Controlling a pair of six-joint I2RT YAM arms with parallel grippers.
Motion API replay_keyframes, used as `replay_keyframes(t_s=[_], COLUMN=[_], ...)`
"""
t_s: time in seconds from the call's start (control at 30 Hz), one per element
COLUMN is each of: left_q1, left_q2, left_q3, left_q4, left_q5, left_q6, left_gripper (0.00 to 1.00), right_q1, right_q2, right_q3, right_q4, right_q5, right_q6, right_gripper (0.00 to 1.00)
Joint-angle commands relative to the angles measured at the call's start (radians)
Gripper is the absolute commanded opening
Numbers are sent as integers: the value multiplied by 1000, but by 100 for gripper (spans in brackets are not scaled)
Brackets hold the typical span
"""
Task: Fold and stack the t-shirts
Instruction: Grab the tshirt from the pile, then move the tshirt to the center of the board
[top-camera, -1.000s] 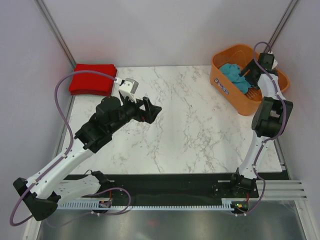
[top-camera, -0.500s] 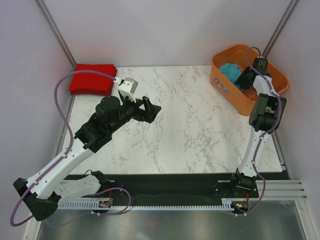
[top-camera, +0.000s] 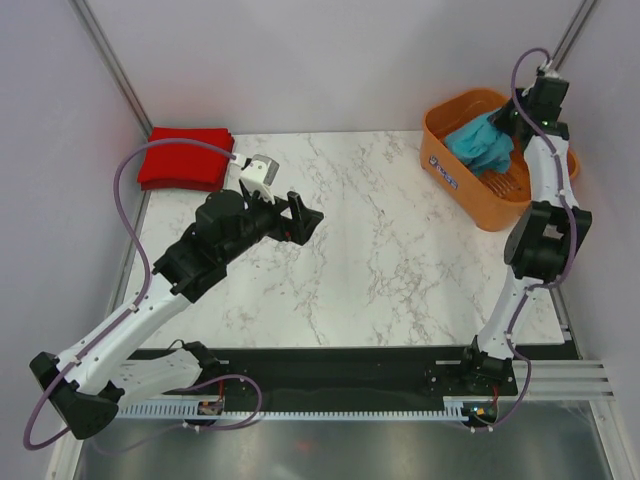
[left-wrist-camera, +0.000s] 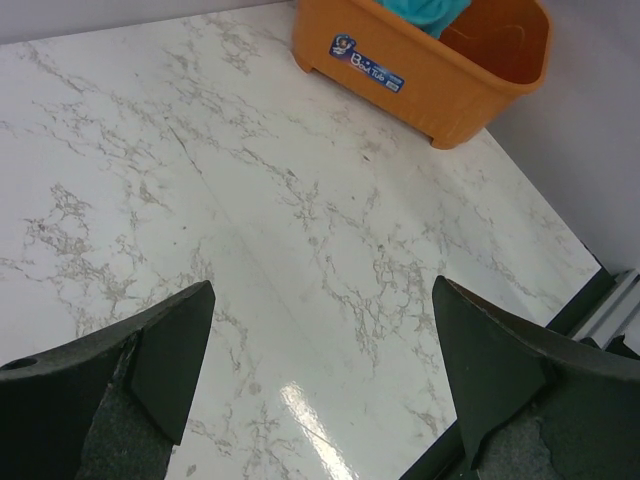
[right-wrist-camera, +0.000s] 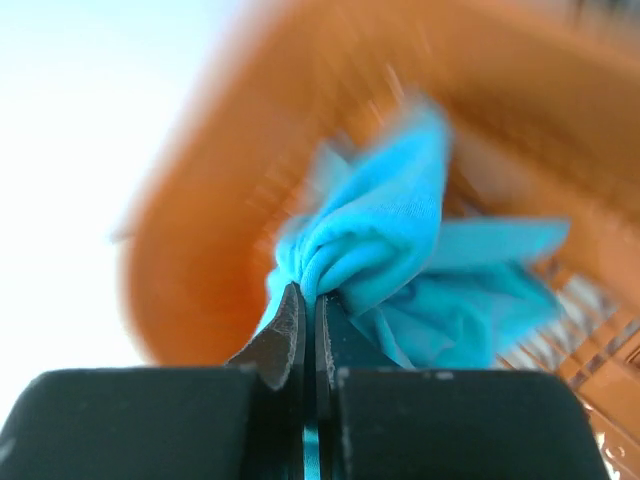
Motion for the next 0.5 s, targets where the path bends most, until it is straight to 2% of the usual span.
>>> replay_keyframes(t_s=[0.0, 0.17, 0.33, 0.47], left_q1=[6, 8, 8, 9], left_q2=[-16, -18, -24, -38], left_q3=[4, 2, 2, -7], left_q4=[48, 48, 48, 48], left_q5=[0, 7, -5, -72], left_q6=[-6, -10, -12, -15], left_gripper=[97, 97, 97, 96], right_q1=[-1, -1, 19, 126], right_q2=[-290, -407, -532, -610], right_q3=[30, 49, 7, -59], right_q4=[193, 218, 318, 365], right_q5=[-60, -110, -305, -373], right_q6=[37, 92, 227, 279], right_gripper=[0, 0, 0, 0])
